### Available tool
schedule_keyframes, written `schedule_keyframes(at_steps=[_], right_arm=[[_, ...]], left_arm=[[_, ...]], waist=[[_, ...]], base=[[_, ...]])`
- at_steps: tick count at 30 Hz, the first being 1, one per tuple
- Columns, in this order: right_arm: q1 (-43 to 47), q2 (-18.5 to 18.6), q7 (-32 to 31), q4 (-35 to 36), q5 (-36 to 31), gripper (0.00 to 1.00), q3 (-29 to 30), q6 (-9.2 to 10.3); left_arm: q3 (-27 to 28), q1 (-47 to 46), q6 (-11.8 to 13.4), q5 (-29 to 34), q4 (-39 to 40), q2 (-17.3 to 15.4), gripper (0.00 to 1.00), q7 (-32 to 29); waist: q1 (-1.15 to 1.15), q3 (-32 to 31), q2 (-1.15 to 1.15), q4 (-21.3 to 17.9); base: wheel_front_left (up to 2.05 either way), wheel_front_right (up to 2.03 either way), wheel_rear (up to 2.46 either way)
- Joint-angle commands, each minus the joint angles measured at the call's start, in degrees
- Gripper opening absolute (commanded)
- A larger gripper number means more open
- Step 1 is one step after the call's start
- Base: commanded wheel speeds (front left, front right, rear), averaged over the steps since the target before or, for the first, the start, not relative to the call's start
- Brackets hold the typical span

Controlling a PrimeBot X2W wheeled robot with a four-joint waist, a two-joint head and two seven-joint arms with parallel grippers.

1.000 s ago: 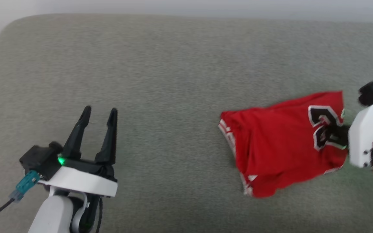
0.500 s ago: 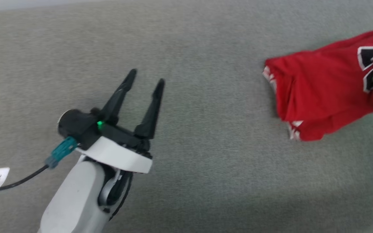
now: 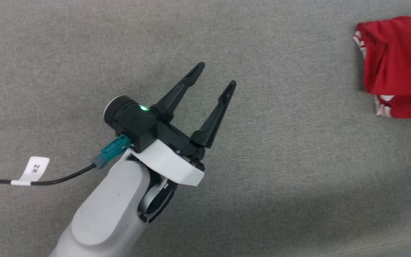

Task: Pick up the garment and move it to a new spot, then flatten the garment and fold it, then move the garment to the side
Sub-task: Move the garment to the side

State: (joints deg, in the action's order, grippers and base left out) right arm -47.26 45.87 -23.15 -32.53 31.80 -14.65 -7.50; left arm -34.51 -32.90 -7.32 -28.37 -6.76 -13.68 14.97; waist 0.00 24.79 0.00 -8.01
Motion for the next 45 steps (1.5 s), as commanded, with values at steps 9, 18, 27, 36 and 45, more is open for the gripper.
schedule_keyframes(at_steps=[9, 18, 27, 36, 45], right_arm=[[-6.6, -2.75, 7.57, -12.84, -6.44, 0.0, -0.61, 0.01], [-10.77, -5.36, 12.47, -23.73, -10.17, 1.0, 0.17, 0.01], [-14.2, -7.42, 16.57, -28.41, -9.78, 1.0, 0.91, 0.01], [-12.31, -10.41, 21.5, -25.71, -5.29, 1.0, -0.76, 0.01], [-5.54, -14.36, 29.33, -18.81, -0.91, 1.0, -4.79, 0.01]], left_arm=[[-2.49, -3.56, -0.22, -0.47, 0.33, 0.52, 1.0, 0.27], [-2.28, -4.14, -0.22, -0.54, 0.63, 0.35, 1.0, 0.27], [1.7, -1.05, -0.22, -1.25, 1.4, -0.84, 1.0, 0.27], [9.63, 3.9, -0.22, -0.82, -0.23, -2.07, 1.0, 0.27], [18.93, 10.19, -0.22, 2.39, -0.19, -2.41, 1.0, 0.28]], waist=[[0.0, 3.11, 0.0, 1.78], [0.0, 3.66, 0.0, 3.46], [0.0, 1.21, 0.0, 3.03], [0.0, -3.37, 0.0, 2.68], [0.0, -8.94, 0.0, 3.09]], base=[[0.0, 0.0, 0.0], [0.0, 0.0, 0.0], [0.0, 0.0, 0.0], [0.0, 0.0, 0.0], [0.0, 0.0, 0.0]])
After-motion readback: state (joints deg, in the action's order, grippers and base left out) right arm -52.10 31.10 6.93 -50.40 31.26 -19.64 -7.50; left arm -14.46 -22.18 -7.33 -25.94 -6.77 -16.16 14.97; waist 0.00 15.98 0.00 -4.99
